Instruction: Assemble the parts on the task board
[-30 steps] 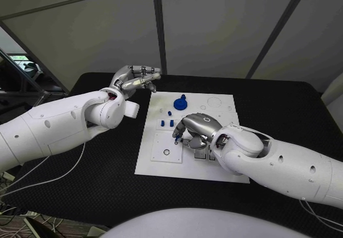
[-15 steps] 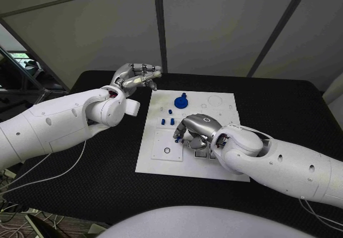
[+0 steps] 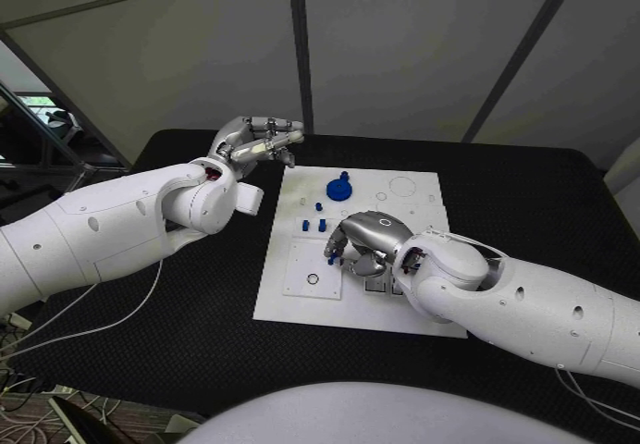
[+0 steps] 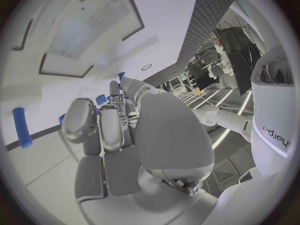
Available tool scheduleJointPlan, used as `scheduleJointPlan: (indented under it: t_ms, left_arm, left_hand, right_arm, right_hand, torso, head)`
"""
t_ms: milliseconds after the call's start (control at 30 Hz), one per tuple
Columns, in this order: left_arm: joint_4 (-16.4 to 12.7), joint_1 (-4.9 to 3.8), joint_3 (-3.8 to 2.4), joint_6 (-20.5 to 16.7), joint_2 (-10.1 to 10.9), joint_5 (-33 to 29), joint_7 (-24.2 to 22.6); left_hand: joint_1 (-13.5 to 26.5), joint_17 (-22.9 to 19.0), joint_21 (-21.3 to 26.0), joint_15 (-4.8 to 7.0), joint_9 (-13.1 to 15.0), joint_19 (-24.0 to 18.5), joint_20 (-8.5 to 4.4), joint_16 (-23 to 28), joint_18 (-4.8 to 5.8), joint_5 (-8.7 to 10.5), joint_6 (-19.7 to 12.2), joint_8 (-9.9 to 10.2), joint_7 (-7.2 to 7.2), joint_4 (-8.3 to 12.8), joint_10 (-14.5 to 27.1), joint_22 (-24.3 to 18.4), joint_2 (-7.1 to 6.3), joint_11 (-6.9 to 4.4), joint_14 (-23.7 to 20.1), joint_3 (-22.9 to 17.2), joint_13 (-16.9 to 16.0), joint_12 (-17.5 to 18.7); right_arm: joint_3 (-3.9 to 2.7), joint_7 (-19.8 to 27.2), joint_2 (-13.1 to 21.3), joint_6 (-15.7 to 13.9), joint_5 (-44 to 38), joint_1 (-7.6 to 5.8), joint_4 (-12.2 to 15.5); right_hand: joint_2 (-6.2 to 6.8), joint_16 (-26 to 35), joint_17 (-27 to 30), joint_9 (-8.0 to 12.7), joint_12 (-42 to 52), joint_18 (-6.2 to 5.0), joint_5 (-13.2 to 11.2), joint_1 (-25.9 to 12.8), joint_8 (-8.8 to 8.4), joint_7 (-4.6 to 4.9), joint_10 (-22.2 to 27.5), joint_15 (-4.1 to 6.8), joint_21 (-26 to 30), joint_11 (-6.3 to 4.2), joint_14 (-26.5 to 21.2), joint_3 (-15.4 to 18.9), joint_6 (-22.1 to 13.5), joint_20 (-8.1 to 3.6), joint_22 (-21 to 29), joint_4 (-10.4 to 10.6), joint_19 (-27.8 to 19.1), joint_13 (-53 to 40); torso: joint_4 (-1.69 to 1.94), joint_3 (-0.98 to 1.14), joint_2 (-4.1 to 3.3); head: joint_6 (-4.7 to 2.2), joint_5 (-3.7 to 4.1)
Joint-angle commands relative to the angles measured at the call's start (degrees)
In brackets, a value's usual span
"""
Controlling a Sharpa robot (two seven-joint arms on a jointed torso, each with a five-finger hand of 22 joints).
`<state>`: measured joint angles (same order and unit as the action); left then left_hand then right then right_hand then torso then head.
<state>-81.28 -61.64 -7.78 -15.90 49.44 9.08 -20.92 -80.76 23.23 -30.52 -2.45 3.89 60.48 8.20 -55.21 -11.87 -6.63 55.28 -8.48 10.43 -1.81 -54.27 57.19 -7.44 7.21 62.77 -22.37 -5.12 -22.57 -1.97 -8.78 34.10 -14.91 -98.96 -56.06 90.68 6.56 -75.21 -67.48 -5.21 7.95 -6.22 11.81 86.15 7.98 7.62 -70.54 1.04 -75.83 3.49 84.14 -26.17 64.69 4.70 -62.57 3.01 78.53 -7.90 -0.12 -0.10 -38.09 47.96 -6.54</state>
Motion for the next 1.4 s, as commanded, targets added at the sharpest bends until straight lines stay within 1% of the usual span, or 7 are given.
scheduleJointPlan:
  t_ms: [33,600,733,800,900,1167,1400]
  left_arm:
    - [-0.01,-0.11,-0.05,0.74,-0.07,-0.18,-0.13]
    - [0.08,-0.11,-0.05,0.93,-0.17,-0.18,0.07]
    - [0.11,-0.11,-0.05,0.95,-0.15,-0.18,0.11]
    - [0.13,-0.11,-0.05,1.00,-0.16,-0.18,0.14]
    - [0.17,-0.11,-0.05,1.07,-0.16,-0.18,0.19]
    - [0.38,-0.11,-0.05,1.23,-0.09,-0.18,0.38]
    - [0.53,-0.10,-0.05,1.47,0.03,-0.18,0.52]
  left_hand:
    - [-0.15,-0.05,0.19,-0.16,-0.06,0.02,-0.07,0.28,1.41,-0.22,-0.02,0.33,0.56,0.19,0.25,-0.06,0.13,0.09,-0.40,0.06,0.05,0.05]
    - [-0.10,-0.10,0.26,-0.19,-0.07,0.01,-0.05,0.33,1.42,-0.22,-0.07,0.35,0.57,0.18,0.34,-0.11,0.15,0.11,-0.43,0.13,0.07,0.06]
    - [-0.10,-0.10,0.26,-0.19,-0.07,0.01,-0.05,0.33,1.42,-0.22,-0.07,0.35,0.57,0.18,0.34,-0.11,0.15,0.11,-0.43,0.13,0.07,0.06]
    - [-0.10,-0.10,0.26,-0.19,-0.07,0.01,-0.05,0.33,1.42,-0.22,-0.07,0.35,0.57,0.18,0.34,-0.11,0.15,0.11,-0.43,0.13,0.07,0.06]
    - [-0.10,-0.10,0.26,-0.19,-0.07,0.01,-0.05,0.33,1.42,-0.22,-0.07,0.35,0.57,0.18,0.34,-0.11,0.15,0.11,-0.43,0.13,0.07,0.06]
    - [-0.07,-0.13,0.31,-0.20,-0.07,0.00,-0.03,0.36,1.43,-0.22,-0.10,0.37,0.58,0.18,0.42,-0.14,0.16,0.14,-0.45,0.16,0.09,0.08]
    - [-0.06,-0.14,0.33,-0.21,-0.07,0.00,-0.03,0.38,1.43,-0.22,-0.12,0.38,0.59,0.17,0.47,-0.16,0.17,0.15,-0.46,0.19,0.10,0.08]
  right_arm:
    - [0.04,-0.90,-0.17,1.17,-0.78,0.04,-0.24]
    - [0.67,-2.09,-0.89,3.93,-2.18,0.17,-0.02]
    - [0.71,-2.26,-0.78,2.60,-2.31,0.17,-0.06]
    - [0.73,-2.31,-0.70,1.52,-2.44,0.17,-0.03]
    - [0.73,-2.32,-0.54,-0.33,-2.69,0.17,0.11]
    - [0.73,-1.52,0.78,-5.28,-2.91,0.33,1.89]
    - [0.62,-1.39,4.92,-8.20,-2.72,0.40,6.07]
  right_hand:
    - [0.05,-0.14,0.05,-0.10,-0.15,1.07,0.29,-0.57,0.07,0.27,-0.30,0.19,-0.17,0.10,2.25,0.03,0.16,-0.10,0.05,-0.27,0.34,-0.09]
    - [0.52,0.02,0.47,-0.06,-0.83,1.05,0.05,-1.74,-0.32,0.35,-0.13,0.09,-0.21,0.19,2.15,0.60,-0.15,0.00,0.06,-0.51,0.19,-0.14]
    - [2.10,1.13,2.20,1.24,-4.17,0.59,0.29,-4.06,-3.68,1.85,5.70,-1.47,1.56,1.85,1.54,1.01,-5.76,0.85,3.15,0.11,-1.59,1.18]
    - [3.27,2.73,4.57,1.65,-4.26,0.01,0.20,-4.74,-4.41,1.42,10.59,-1.87,3.47,2.70,0.57,1.50,-10.89,1.67,6.32,-0.12,-3.41,2.30]
    - [3.40,3.62,6.13,1.48,-3.68,-0.56,0.12,-4.96,-4.43,0.94,13.54,-2.35,5.11,3.15,-0.27,2.49,-13.76,2.22,8.97,-0.63,-4.87,2.79]
    - [2.84,3.33,6.41,1.08,-1.68,-0.62,0.76,-5.06,-3.84,0.99,13.97,-2.35,5.27,3.08,-0.36,3.42,-12.94,2.36,9.14,-1.05,-4.87,2.63]
    - [2.45,2.55,5.94,0.83,0.45,-0.47,1.22,-5.27,-3.39,1.12,13.33,-2.06,4.72,2.74,0.08,3.63,-11.40,2.12,8.25,-1.25,-4.16,2.41]
  torso:
    - [0.02,-0.01,0.00]
    - [0.01,-0.02,0.04]
    - [-0.04,-0.02,0.07]
    - [-0.03,-0.02,0.05]
    - [0.00,0.01,0.05]
    - [-0.09,0.03,0.08]
    - [-0.11,0.05,0.18]
  head:
    - [0.06,0.03]
    - [0.40,0.12]
    - [0.33,0.05]
    - [0.29,0.07]
    - [0.21,0.11]
    - [0.10,0.22]
    - [-0.20,0.47]
